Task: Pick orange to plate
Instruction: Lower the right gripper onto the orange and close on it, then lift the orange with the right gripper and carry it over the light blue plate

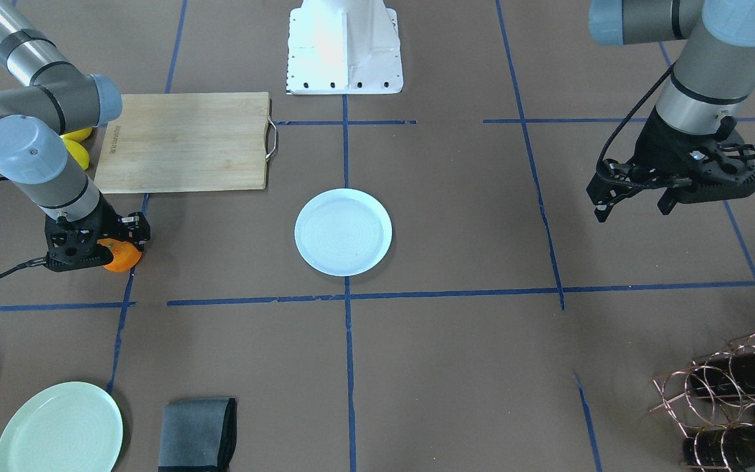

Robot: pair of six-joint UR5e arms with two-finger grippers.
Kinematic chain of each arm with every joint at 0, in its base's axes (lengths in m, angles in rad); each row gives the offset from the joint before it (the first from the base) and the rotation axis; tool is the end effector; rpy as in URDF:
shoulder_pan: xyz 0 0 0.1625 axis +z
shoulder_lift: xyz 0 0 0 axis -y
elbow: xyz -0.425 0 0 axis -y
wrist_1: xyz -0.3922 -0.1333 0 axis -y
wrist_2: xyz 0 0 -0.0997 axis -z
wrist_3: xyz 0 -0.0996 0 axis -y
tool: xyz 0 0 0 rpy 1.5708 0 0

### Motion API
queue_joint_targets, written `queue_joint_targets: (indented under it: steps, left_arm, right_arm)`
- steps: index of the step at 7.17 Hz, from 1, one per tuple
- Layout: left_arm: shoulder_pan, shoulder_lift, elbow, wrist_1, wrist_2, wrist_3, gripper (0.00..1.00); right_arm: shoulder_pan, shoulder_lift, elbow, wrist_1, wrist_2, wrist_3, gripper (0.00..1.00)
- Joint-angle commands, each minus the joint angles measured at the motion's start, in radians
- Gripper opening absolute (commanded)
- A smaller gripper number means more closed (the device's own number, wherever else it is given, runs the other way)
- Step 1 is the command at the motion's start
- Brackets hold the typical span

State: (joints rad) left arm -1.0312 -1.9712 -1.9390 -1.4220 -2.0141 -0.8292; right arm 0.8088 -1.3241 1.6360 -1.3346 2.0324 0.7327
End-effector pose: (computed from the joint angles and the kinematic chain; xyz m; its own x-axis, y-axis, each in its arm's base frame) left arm 0.2208 -0.5450 0.2966 0.7454 -0.0571 -0.6642 0.1946 0.9716 0.1349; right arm -0.3558 -0.5017 0.4784 0.7565 -0.1713 0.6311 0.1119 0.9848 0.1331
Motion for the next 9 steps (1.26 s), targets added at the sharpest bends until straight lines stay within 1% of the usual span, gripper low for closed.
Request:
queue_joint_targets:
  steps: [1, 2, 3, 5, 6, 7, 8, 9]
  left_arm:
    - [-0.001, 0.0, -0.003, 0.0, 0.0, 0.004, 1.0]
    - [-0.004, 0.003, -0.006, 0.002, 0.0, 0.024, 1.0]
    - [-0.029, 0.03, -0.02, 0.002, 0.0, 0.044, 1.0]
    - [-0.104, 0.096, -0.021, 0.009, -0.003, 0.198, 1.0]
    - [-0.122, 0.132, -0.018, 0.009, -0.009, 0.287, 1.0]
    - [-0.171, 0.159, -0.008, 0.009, -0.055, 0.376, 1.0]
    - [-0.24, 0.204, -0.003, 0.009, -0.101, 0.494, 1.0]
    - [-0.286, 0.237, -0.002, 0.009, -0.113, 0.574, 1.0]
  right_arm:
    - [0.01, 0.028, 0.039, 0.0, -0.001, -0.009, 0.0]
    - [0.009, 0.084, 0.056, -0.006, 0.002, 0.013, 0.0]
    - [0.006, 0.136, 0.056, -0.014, 0.002, 0.064, 0.0]
    - [-0.029, 0.244, 0.047, -0.017, 0.0, 0.163, 0.0]
    - [-0.058, 0.3, 0.019, -0.017, -0.006, 0.207, 0.0]
    - [-0.097, 0.375, -0.034, -0.017, -0.047, 0.237, 0.0]
    - [-0.143, 0.464, -0.115, -0.014, -0.101, 0.288, 0.0]
    - [-0.195, 0.511, -0.161, -0.014, -0.139, 0.307, 0.0]
